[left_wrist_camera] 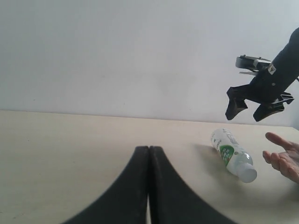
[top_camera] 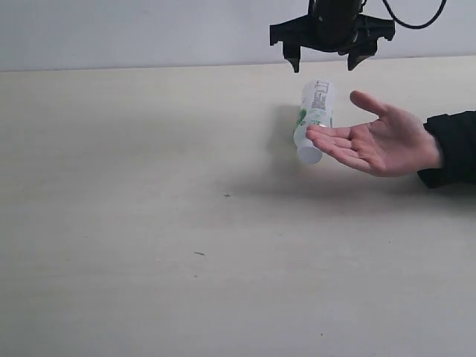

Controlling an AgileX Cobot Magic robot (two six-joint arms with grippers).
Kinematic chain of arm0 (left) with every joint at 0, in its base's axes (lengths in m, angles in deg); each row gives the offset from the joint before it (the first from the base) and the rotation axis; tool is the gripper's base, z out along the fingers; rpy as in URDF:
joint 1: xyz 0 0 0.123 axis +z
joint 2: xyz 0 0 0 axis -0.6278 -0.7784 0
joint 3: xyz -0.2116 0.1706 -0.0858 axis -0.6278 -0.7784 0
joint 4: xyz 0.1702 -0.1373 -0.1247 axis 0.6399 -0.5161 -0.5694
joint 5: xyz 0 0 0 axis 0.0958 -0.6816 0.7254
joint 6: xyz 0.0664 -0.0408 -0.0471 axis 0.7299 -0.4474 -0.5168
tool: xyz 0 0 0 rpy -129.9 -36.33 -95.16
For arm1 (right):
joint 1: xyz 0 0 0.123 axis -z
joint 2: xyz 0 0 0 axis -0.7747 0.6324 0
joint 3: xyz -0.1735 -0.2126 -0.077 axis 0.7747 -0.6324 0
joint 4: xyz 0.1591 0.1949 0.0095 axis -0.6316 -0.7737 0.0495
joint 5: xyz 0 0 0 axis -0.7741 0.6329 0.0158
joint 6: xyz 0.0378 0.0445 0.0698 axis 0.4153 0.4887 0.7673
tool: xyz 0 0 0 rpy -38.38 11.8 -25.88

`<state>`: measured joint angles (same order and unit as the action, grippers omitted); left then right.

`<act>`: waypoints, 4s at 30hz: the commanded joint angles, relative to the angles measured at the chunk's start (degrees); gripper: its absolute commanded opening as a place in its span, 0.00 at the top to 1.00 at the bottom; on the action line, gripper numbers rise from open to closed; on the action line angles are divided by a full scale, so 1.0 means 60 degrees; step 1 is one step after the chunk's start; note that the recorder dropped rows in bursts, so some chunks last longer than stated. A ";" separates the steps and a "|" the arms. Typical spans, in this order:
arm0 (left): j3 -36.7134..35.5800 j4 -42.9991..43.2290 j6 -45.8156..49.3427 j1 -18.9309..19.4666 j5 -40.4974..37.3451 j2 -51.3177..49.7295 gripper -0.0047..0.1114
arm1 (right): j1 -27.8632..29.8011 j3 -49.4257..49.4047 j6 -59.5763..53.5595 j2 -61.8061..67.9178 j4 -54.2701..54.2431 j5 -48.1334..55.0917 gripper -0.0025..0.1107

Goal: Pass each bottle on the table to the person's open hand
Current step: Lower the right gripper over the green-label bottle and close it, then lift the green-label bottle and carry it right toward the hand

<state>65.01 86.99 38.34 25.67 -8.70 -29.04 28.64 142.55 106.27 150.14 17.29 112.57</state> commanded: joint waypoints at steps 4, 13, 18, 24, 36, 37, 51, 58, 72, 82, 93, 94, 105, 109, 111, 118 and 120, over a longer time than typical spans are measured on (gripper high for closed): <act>0.0000 -0.0069 -0.0051 0.0021 0.0067 0.0072 0.96 | 0.0276 0.0587 0.0207 0.0618 -0.0246 -0.0399 0.28; 0.0000 -0.0069 -0.0051 0.0021 0.0067 0.0072 0.96 | 0.0794 0.1536 -0.0323 0.1225 -0.1429 0.0502 0.28; 0.0000 -0.0069 -0.0051 0.0021 0.0067 0.0072 0.96 | 0.0988 0.1935 -0.0589 0.1506 -0.1612 0.1120 0.28; 0.0000 -0.0069 -0.0051 0.0021 0.0067 0.0072 0.96 | 0.1102 0.2255 -0.0886 0.1796 -0.2179 0.1015 0.28; 0.0000 -0.0069 -0.0051 0.0021 0.0067 0.0072 0.96 | 0.1102 0.2754 -0.0869 0.2511 -0.2138 0.1022 0.28; 0.0000 -0.0069 -0.0051 0.0021 0.0067 0.0072 0.96 | 0.1102 0.2754 -0.0869 0.2547 -0.2138 0.0999 0.28; 0.0000 -0.0069 -0.0051 0.0021 0.0067 0.0072 0.96 | 0.1102 0.2776 -0.0833 0.3016 -0.2182 0.0366 0.53; 0.0000 -0.0069 -0.0051 0.0021 0.0067 0.0072 0.96 | 0.1102 0.2776 -0.1081 0.3016 -0.2134 0.0195 0.95; 0.0000 -0.0069 -0.0051 0.0021 0.0067 0.0072 0.96 | 0.1026 0.2776 -0.1535 0.2569 -0.2653 -0.1001 0.98; 0.0000 -0.0069 -0.0051 0.0021 0.0067 0.0072 0.96 | 0.1026 0.4060 -0.2625 0.1947 -0.4003 0.0364 0.98; 0.0000 -0.0069 -0.0051 0.0021 0.0067 0.0072 0.96 | 0.0874 0.5004 -0.3155 0.1648 -0.4608 0.1726 0.98; 0.0000 -0.0069 -0.0051 0.0021 0.0067 0.0072 0.96 | 0.0815 0.5004 -0.3155 0.1582 -0.4563 0.1726 0.98; 0.0000 -0.0069 -0.0051 0.0021 0.0067 0.0072 0.96 | 0.0528 0.2445 -0.4171 -0.0396 -0.4135 0.1726 0.98; 0.0000 -0.0069 -0.0051 0.0021 0.0067 0.0072 0.96 | 0.0528 0.1153 -0.4588 -0.1788 -0.3989 0.1726 0.98; 0.0000 -0.0069 -0.0051 0.0021 0.0067 0.0072 0.96 | 0.0528 0.0797 -0.4607 -0.2375 -0.3946 0.1726 0.98; 0.0000 -0.0069 -0.0051 0.0021 0.0067 0.0072 0.96 | 0.0528 -0.0756 -0.4647 -0.3896 -0.3721 0.1726 0.98; 0.0000 -0.0069 -0.0051 0.0021 0.0067 0.0072 0.96 | 0.0548 -0.1277 -0.4647 -0.4200 -0.3594 0.1726 0.98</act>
<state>65.01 86.99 38.34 25.67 -8.70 -29.04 31.76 138.88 78.96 127.80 -5.82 123.25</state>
